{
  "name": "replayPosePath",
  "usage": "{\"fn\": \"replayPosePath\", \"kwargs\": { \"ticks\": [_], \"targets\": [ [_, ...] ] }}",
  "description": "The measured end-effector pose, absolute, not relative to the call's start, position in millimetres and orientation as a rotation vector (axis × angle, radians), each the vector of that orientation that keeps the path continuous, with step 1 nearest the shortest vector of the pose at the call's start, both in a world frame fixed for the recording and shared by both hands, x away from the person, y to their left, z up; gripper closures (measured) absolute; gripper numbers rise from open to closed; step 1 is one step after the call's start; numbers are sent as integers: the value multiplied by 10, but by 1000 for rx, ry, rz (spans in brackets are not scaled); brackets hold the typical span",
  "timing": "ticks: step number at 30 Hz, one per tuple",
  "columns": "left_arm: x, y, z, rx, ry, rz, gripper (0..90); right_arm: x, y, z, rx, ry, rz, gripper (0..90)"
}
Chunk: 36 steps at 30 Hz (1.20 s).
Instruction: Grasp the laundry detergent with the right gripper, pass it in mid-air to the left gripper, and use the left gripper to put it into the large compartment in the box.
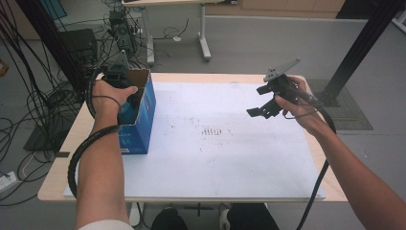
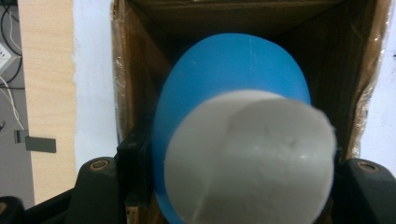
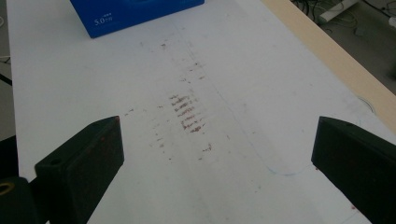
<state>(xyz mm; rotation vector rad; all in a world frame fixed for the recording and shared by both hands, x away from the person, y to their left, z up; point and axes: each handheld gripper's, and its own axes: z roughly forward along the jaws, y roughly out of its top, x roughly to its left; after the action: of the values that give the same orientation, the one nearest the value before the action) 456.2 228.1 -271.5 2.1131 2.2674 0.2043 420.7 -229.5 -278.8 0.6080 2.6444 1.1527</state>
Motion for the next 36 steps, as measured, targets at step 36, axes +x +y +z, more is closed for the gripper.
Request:
{"fn": "replayPosePath", "kwargs": {
  "ticks": [36],
  "targets": [
    [4518,2255,-2835,2129,2265,195,356,4233,-2223,-2692,583,2642,1096,23]
  ]
}}
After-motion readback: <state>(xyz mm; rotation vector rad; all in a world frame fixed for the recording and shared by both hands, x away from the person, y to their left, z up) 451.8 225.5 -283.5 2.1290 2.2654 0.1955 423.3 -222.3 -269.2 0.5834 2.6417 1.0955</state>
